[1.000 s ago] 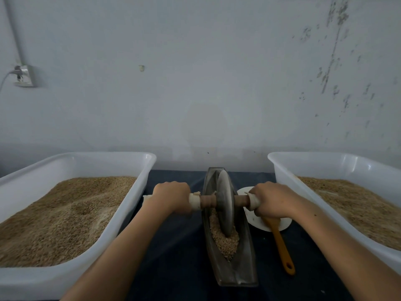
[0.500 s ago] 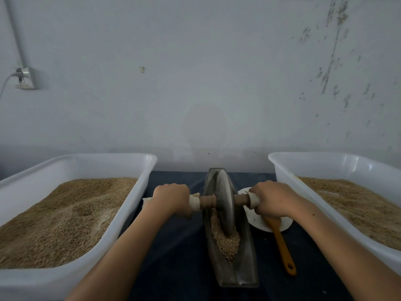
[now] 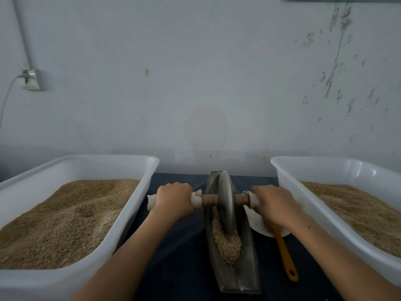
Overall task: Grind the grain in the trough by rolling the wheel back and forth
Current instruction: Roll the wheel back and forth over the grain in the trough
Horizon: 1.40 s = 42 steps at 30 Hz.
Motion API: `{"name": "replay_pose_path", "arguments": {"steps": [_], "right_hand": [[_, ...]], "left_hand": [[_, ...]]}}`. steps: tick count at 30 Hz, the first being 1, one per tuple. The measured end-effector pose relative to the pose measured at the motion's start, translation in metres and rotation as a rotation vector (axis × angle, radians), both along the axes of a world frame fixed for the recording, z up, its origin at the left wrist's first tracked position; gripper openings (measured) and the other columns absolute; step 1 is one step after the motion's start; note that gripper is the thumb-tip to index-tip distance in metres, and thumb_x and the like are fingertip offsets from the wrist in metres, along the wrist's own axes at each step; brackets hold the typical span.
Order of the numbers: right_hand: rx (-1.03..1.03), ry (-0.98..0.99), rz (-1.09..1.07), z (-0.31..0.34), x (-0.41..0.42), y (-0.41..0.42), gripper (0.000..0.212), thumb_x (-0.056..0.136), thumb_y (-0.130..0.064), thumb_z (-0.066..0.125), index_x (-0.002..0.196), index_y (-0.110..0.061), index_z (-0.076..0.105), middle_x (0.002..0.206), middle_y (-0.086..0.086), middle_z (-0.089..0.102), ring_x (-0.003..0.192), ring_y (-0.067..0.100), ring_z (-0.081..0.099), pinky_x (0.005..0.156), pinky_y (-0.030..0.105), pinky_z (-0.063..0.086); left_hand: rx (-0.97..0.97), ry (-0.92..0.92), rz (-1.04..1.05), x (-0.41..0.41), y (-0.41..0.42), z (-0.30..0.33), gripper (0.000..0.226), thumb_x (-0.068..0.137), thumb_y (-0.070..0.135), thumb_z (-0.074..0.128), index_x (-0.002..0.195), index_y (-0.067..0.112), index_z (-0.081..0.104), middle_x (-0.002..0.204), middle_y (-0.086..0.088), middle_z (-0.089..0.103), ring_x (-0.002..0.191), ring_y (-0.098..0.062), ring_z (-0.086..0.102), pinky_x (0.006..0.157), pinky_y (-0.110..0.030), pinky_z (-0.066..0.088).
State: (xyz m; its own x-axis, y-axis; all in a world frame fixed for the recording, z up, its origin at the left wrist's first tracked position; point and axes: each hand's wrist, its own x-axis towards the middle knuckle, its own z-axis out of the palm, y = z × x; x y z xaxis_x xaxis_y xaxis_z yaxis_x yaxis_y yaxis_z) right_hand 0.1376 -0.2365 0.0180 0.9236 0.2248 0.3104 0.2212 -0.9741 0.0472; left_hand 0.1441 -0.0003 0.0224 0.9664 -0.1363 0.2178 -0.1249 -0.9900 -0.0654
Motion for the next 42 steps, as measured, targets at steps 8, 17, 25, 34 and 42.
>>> {"name": "replay_pose_path", "arguments": {"steps": [8, 17, 25, 34, 42], "right_hand": [[-0.039, 0.122, -0.053, 0.004, -0.003, 0.002, 0.009, 0.085, -0.023, 0.059, 0.093, -0.027, 0.056, 0.085, -0.006, 0.059, 0.078, 0.012, 0.058, 0.069, 0.025, 0.043], [-0.008, 0.290, -0.111, 0.010, -0.003, 0.004, 0.018, 0.086, -0.021, 0.063, 0.103, -0.022, 0.062, 0.090, -0.003, 0.063, 0.083, 0.013, 0.061, 0.066, 0.022, 0.042], [-0.014, -0.177, -0.050, -0.008, -0.001, 0.008, 0.015, 0.092, -0.022, 0.051, 0.081, -0.029, 0.044, 0.078, -0.010, 0.052, 0.075, 0.013, 0.047, 0.075, 0.028, 0.029], [-0.050, 0.276, -0.108, 0.014, -0.011, 0.006, 0.018, 0.087, -0.025, 0.063, 0.105, -0.021, 0.061, 0.089, -0.004, 0.059, 0.081, 0.012, 0.057, 0.069, 0.023, 0.041], [-0.054, 0.254, -0.121, 0.013, -0.011, 0.009, 0.014, 0.088, -0.021, 0.061, 0.102, -0.021, 0.061, 0.089, -0.003, 0.060, 0.080, 0.013, 0.058, 0.066, 0.023, 0.040]], "left_hand": [[0.031, 0.141, 0.001, -0.001, 0.003, 0.003, 0.032, 0.081, 0.034, 0.068, 0.108, 0.018, 0.059, 0.095, 0.001, 0.062, 0.086, -0.015, 0.058, 0.074, -0.028, 0.042], [0.056, 0.169, -0.010, -0.002, 0.001, 0.007, 0.037, 0.079, 0.035, 0.070, 0.111, 0.019, 0.059, 0.090, 0.003, 0.057, 0.085, -0.016, 0.057, 0.074, -0.029, 0.041], [-0.054, 0.077, -0.013, -0.001, 0.004, -0.002, 0.017, 0.083, 0.033, 0.064, 0.094, 0.022, 0.058, 0.095, 0.002, 0.064, 0.088, -0.017, 0.061, 0.084, -0.034, 0.050], [0.064, 0.210, 0.002, -0.004, 0.001, 0.008, 0.039, 0.080, 0.034, 0.069, 0.114, 0.018, 0.058, 0.100, 0.000, 0.062, 0.094, -0.018, 0.060, 0.078, -0.030, 0.044], [0.032, 0.218, 0.012, -0.004, 0.002, 0.007, 0.039, 0.080, 0.034, 0.071, 0.114, 0.019, 0.059, 0.101, 0.001, 0.063, 0.095, -0.017, 0.061, 0.079, -0.030, 0.044]]}}
